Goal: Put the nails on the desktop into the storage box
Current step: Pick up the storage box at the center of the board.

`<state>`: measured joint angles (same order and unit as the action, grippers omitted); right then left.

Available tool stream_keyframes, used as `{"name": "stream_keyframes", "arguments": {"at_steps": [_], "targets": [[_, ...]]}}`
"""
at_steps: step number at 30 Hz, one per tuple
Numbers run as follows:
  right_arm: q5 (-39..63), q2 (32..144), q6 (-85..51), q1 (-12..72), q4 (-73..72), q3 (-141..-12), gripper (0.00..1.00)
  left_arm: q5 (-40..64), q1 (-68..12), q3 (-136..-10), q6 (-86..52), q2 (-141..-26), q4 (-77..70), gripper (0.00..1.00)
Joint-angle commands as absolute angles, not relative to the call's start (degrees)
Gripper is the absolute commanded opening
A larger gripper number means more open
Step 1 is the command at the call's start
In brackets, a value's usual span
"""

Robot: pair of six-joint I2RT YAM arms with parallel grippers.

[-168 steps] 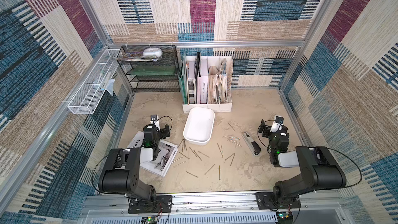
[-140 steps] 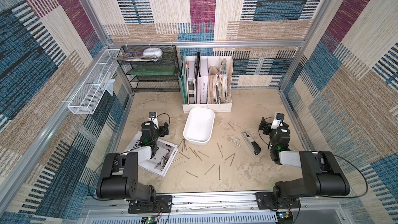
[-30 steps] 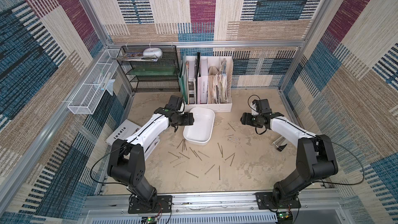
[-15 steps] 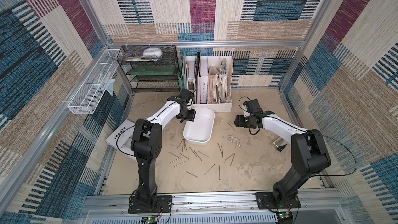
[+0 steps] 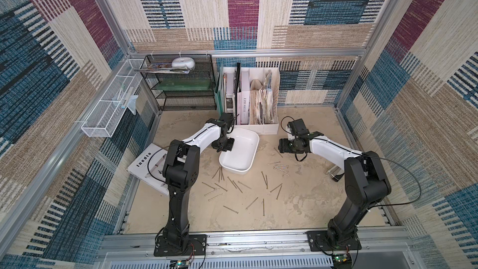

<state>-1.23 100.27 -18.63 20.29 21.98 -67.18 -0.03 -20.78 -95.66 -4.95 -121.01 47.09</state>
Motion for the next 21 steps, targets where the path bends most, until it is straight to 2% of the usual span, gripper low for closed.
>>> {"name": "stream_keyframes", "arguments": {"at_steps": [1, 5, 11, 18, 21], "targets": [[-3.90, 100.93, -18.31, 21.49, 23.83, -68.23, 0.74, -2.47, -20.92, -96.37, -6.29, -120.33, 49.44, 0.00], [-6.43, 102.65, -16.21, 23.04, 24.52, -69.85, 0.73, -4.06, -21.18, -98.29, -7.64, -119.69, 52.96, 0.00], [-10.28, 108.57, -10.55, 23.76, 25.92, -74.34, 0.67, -7.66, -22.39, -98.75, -7.79, -117.40, 55.89, 0.00], [-8.20, 112.90, -7.08, 23.80, 26.30, -79.37, 0.47, -8.33, -23.07, -98.80, -8.06, -116.71, 56.42, 0.00], [-6.26, 114.09, -6.50, 23.86, 26.48, -80.54, 0.42, -8.29, -23.11, -98.53, -8.16, -116.29, 56.42, 0.00]]}}
